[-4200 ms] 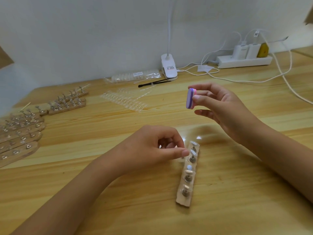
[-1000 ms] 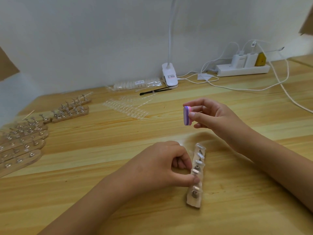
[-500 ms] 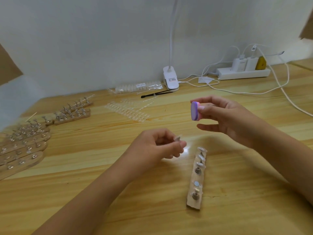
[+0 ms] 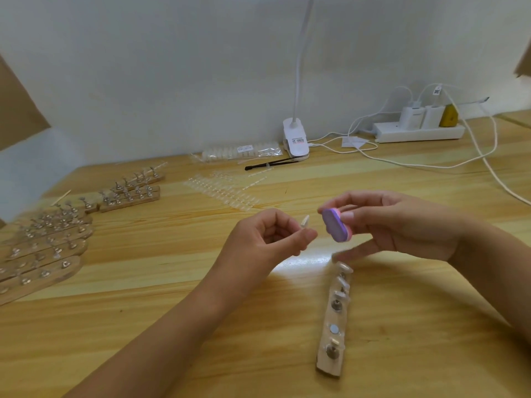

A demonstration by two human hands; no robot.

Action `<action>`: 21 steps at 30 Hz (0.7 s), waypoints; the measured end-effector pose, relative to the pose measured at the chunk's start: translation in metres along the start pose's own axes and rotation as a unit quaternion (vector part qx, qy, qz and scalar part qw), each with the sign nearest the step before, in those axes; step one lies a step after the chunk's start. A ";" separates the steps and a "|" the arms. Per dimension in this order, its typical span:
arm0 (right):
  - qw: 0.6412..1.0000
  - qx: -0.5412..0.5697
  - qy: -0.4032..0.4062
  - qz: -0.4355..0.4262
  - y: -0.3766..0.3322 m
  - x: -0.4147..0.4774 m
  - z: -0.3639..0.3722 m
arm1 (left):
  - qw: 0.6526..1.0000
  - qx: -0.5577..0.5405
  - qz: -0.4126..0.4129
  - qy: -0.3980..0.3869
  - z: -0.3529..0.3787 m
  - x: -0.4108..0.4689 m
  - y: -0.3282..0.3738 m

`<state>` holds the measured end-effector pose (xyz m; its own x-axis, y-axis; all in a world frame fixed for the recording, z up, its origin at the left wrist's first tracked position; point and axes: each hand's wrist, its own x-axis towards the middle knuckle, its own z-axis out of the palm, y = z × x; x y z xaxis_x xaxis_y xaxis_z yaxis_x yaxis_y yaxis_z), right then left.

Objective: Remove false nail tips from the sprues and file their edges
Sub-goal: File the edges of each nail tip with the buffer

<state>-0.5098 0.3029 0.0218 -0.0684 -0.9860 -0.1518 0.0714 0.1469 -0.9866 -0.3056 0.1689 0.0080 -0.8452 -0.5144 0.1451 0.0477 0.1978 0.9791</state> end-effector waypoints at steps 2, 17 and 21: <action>0.998 -0.002 0.047 -0.040 -0.001 0.001 0.000 | 1.000 0.007 0.001 0.000 -0.001 0.000 -0.001; 0.996 -0.059 -0.035 -0.062 0.004 0.001 0.022 | 0.996 -0.021 -0.079 -0.039 0.003 0.001 0.000; 0.996 -0.051 -0.024 -0.068 0.003 0.002 0.025 | 0.991 -0.063 -0.111 -0.049 0.002 0.001 0.000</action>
<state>-0.4845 0.2999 0.0198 -0.0233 -0.9996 -0.0160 -0.0364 0.0169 -0.9992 -0.3074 0.1698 0.0074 -0.8898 -0.4487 -0.0837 -0.0834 -0.0205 0.9963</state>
